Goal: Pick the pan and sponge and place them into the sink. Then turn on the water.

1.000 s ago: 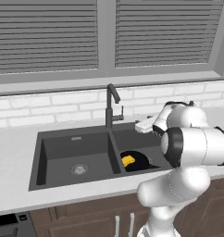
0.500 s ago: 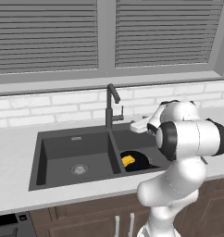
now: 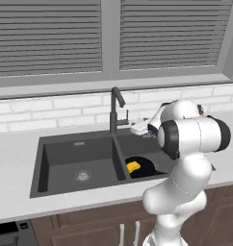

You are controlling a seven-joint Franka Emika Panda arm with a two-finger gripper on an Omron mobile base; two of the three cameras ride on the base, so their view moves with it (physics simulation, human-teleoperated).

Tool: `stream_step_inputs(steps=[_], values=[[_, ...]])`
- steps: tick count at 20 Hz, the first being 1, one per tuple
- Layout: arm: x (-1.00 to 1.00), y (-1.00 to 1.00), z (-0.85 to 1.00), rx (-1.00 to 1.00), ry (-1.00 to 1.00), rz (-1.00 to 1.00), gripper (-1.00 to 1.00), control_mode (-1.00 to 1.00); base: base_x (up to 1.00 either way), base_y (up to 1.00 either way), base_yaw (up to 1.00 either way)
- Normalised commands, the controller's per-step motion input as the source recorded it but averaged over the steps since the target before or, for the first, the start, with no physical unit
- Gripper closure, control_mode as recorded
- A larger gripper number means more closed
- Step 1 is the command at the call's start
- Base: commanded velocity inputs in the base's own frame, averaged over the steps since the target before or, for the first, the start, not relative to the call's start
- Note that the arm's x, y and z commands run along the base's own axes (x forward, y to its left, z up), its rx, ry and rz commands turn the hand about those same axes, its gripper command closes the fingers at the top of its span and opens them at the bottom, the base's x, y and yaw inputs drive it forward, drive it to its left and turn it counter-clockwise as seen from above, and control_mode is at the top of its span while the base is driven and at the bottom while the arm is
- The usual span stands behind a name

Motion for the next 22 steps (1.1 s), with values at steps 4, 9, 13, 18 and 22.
stream_step_inputs(steps=[4,9,13,18,22], values=[[0.29,0.12,0.0,0.0,0.0,0.0,-1.0,-1.0,0.0,0.0,0.0],[0.29,0.13,0.0,0.0,0.0,0.0,-1.0,-1.0,0.0,0.0,0.0],[0.33,0.06,0.0,0.0,0.0,0.0,-1.0,-1.0,0.0,0.0,0.0],[0.32,0.0,-0.01,0.0,0.0,-0.02,-1.0,-1.0,0.0,0.0,0.0],[0.33,0.04,-0.08,-0.03,0.0,-0.03,-1.0,-1.0,0.0,0.0,0.0]])
